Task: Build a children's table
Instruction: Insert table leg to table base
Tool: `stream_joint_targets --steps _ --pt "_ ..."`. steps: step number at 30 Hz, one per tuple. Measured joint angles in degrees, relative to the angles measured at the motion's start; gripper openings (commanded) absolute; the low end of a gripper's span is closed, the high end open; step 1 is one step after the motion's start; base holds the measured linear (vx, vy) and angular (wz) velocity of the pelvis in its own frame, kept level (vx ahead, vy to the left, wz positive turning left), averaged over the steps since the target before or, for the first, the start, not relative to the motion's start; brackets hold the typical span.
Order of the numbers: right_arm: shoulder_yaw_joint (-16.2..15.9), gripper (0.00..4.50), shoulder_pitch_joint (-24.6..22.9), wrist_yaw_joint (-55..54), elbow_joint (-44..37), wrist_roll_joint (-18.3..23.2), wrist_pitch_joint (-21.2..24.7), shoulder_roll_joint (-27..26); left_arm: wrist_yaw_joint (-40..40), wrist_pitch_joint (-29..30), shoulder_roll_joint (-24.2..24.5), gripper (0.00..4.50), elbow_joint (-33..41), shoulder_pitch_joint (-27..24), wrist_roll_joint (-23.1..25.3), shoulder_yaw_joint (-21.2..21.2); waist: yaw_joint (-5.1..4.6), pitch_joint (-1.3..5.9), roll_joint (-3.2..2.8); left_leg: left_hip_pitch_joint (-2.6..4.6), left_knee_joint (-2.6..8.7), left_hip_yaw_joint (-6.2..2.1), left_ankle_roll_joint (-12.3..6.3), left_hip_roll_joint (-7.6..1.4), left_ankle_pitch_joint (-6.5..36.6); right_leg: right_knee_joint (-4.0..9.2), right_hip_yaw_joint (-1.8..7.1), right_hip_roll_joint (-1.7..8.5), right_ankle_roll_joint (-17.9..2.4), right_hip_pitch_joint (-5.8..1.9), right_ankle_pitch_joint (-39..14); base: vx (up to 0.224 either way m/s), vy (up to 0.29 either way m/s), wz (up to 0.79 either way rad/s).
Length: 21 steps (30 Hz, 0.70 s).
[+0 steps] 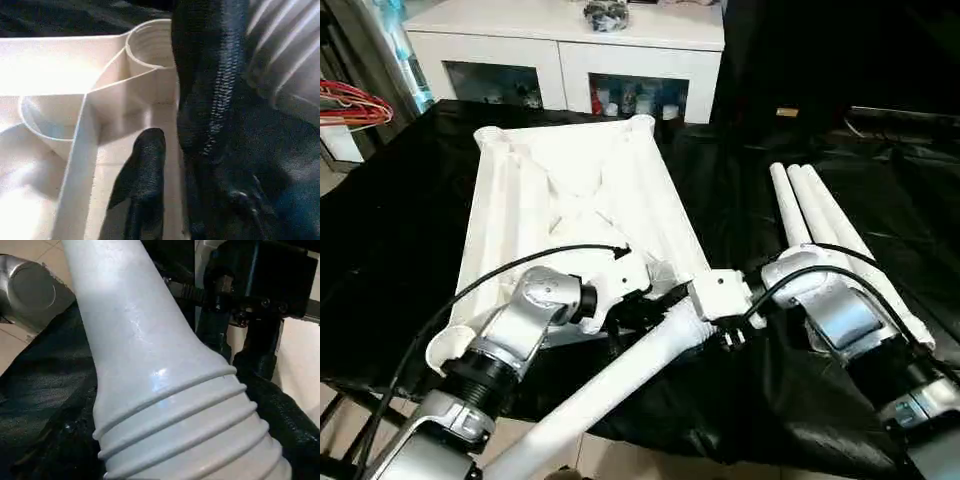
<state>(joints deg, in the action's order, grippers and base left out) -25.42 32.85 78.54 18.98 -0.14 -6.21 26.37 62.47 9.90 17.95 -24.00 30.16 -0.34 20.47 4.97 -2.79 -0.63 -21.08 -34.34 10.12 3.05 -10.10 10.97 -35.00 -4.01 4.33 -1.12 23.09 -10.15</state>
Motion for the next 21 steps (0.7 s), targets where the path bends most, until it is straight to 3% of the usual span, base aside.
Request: stream_joint_targets --steps 6,11,21 --pt "0.2 3.18 -0.1 -0.1 -1.0 0.4 1.0 0.4 -0.1 -1.8 1.0 1.01 -1.2 1.4 0.0 -0.7 -0.07 -0.08 0.13 -0.01 0.0 0.0 0.0 0.0 0.0 0.02 0.0 0.0 0.0 0.02 0.0 0.0 0.0 0.0" --pt "0.0 3.18 -1.9 -0.7 -1.0 -0.9 1.1 1.4 -0.3 -1.7 2.5 1.01 -0.6 4.2 -2.3 -5.1 0.02 -0.12 0.18 0.0 0.0 0.0 0.01 0.0 0.0 -0.01 0.0 0.0 0.0 0.01 0.0 0.0 0.0 0.0" --pt "0.2 3.18 -2.9 -3.9 -1.5 -1.8 2.5 1.3 3.0 4.2 6.8 1.01 7.5 5.2 -4.8 -6.6 -0.03 -0.17 0.27 -0.02 0.0 0.01 0.01 -0.01 0.0 0.02 0.01 -0.01 0.0 0.03 0.0 0.0 0.0 0.0"
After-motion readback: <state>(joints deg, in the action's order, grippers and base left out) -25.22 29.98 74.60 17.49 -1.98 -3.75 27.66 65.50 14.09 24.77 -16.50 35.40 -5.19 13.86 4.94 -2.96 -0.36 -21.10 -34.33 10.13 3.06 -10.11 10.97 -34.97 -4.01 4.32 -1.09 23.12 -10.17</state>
